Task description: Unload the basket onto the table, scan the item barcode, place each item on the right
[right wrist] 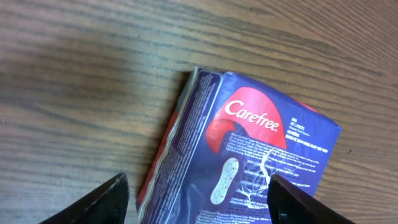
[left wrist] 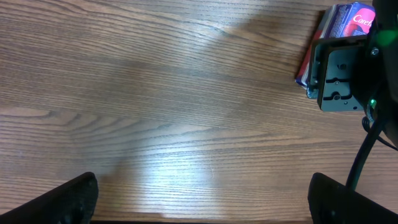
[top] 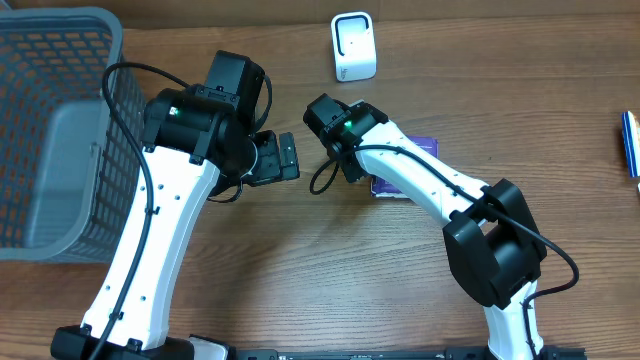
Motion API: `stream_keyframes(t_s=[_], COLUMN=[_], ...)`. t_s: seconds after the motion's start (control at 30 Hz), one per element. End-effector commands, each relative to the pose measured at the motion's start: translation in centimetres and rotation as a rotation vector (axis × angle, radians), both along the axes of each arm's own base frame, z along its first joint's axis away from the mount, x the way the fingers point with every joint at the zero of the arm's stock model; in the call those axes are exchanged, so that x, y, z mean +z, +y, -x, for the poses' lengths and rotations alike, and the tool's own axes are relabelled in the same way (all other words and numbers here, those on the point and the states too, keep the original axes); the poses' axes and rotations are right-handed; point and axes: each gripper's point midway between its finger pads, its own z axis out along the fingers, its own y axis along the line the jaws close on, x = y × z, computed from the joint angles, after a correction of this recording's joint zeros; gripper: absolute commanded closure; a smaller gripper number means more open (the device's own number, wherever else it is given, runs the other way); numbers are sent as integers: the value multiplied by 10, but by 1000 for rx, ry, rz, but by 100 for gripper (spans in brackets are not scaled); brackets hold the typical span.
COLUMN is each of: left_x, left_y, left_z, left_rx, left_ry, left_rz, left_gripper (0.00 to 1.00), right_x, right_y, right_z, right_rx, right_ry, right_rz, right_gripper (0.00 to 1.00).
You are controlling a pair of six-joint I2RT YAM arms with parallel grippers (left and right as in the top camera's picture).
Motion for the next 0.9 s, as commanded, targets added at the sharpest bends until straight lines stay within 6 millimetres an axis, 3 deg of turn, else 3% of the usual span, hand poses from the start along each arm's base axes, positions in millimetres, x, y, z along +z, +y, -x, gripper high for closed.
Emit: stream_keyframes(t_s=[0.0, 0.3, 0.33, 0.4, 0.47, 0.57, 0.67, 0.77, 0.87], left_x=[7, 7, 7, 7, 7, 7, 7, 7, 7], left_y=[1, 1, 1, 1, 1, 1, 1, 1, 1], left_z=[-1, -1, -1, -1, -1, -1, -1, -1, -1], left_rx=[-14, -14, -14, -14, -14, -14, -14, -14, -14], left_ry=[-28, -28, -28, -28, -28, -28, -28, -28, -28], left_rz=[-2, -2, -2, -2, -2, -2, -2, -2, -2], left_gripper=[0, 0, 0, 0, 0, 0, 0, 0, 0], right_x=[-12, -43, -49, -51, -47, -43, -33, -14, 18], right_y=[-7, -13, -13, -14, -14, -14, -12, 3, 21], right_z=[0, 3, 4, 4, 4, 5, 2, -4, -12], right_rx=[-31, -39, -39, -41, -53, -69, -95, -115, -131], right_ry=[-3, 48, 57, 61, 58, 57, 44, 47, 84], right_rz=[37, 94, 102, 105, 102, 98, 83, 1, -150], right_gripper=[29, 34, 36, 51, 71, 88, 96, 96, 96])
